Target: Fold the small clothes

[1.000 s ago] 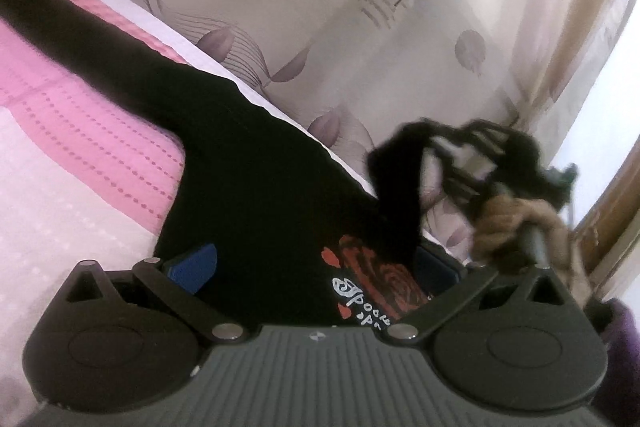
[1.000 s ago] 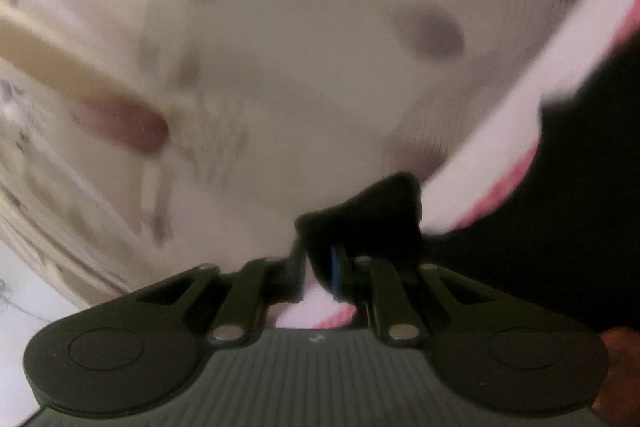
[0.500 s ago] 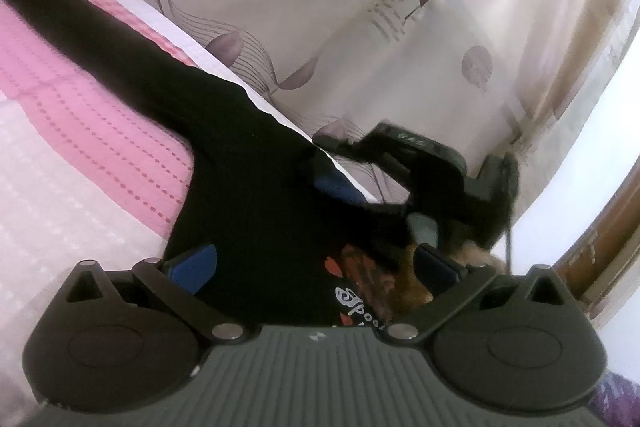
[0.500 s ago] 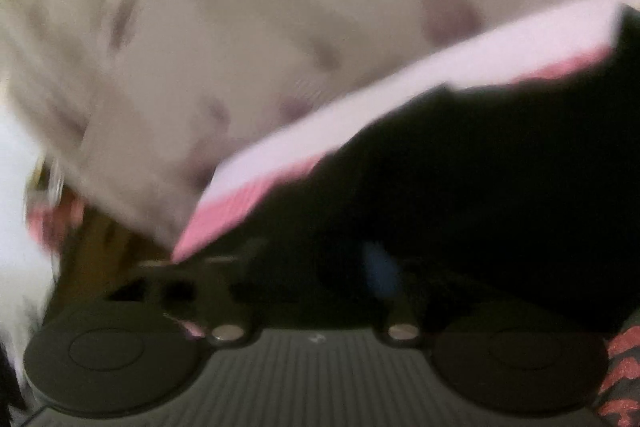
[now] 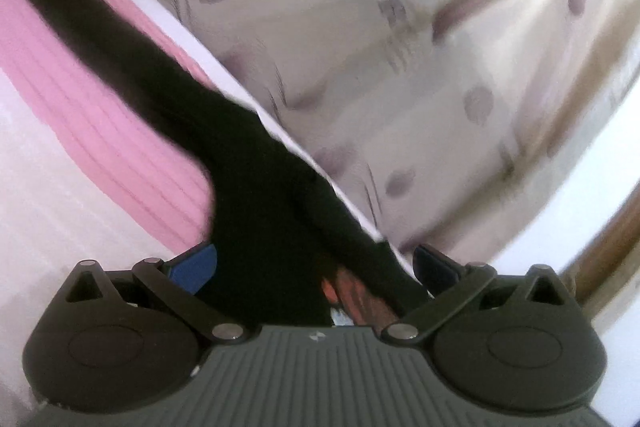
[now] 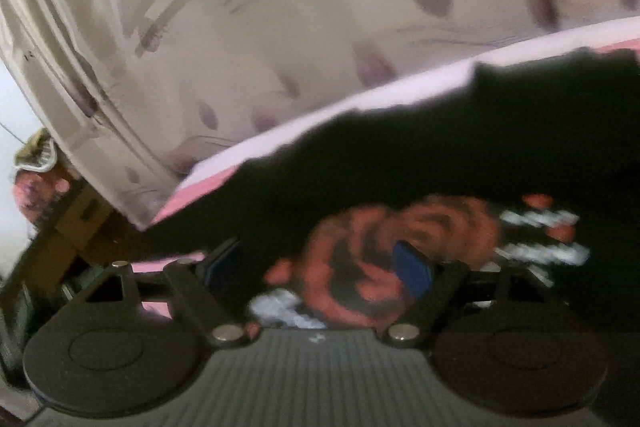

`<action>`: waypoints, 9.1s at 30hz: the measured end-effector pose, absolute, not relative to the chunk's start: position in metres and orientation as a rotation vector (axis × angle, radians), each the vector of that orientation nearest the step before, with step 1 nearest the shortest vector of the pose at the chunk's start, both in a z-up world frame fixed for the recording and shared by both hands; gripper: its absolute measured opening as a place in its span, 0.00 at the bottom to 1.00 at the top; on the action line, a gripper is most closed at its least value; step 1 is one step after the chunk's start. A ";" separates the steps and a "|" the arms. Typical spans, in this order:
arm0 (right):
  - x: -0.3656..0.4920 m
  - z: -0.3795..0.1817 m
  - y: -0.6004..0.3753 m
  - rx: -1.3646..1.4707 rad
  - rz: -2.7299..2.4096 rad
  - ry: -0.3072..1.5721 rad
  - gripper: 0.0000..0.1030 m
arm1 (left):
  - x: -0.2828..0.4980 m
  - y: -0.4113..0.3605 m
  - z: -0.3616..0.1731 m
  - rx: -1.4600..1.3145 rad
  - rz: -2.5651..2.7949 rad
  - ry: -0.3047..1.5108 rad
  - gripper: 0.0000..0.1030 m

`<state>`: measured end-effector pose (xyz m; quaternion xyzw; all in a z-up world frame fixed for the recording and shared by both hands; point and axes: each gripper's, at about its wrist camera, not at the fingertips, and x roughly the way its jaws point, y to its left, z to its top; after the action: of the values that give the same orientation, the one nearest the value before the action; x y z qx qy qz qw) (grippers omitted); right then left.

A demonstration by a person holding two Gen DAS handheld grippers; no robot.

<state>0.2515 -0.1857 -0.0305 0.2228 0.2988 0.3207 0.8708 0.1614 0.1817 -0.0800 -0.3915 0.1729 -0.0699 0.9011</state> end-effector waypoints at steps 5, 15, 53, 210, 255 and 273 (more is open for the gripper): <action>0.239 -0.057 -0.201 0.487 0.624 0.651 0.84 | 0.151 0.243 -0.062 -0.796 -0.012 0.334 0.95; 0.233 -0.061 -0.205 0.527 0.616 0.621 0.86 | 0.165 0.420 -0.052 -0.923 0.276 0.306 0.73; 0.225 -0.067 -0.241 0.743 0.502 0.512 0.86 | 0.299 0.252 0.098 -0.726 -0.161 0.217 0.02; 0.056 -0.017 -0.423 0.786 0.580 0.472 0.11 | 0.051 0.172 -0.018 -0.701 -0.539 0.467 0.09; 0.232 0.006 -0.418 1.121 0.624 0.321 0.09 | 0.172 0.197 0.043 -0.727 -0.386 0.254 0.09; 0.369 -0.112 -0.416 1.315 0.278 0.363 0.54 | 0.342 0.213 -0.019 -0.708 -0.176 0.271 0.98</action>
<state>0.3686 -0.4163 -0.1125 0.6058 0.1674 0.1280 0.7672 0.3415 0.2132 -0.0187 -0.3449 0.1320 -0.0858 0.9253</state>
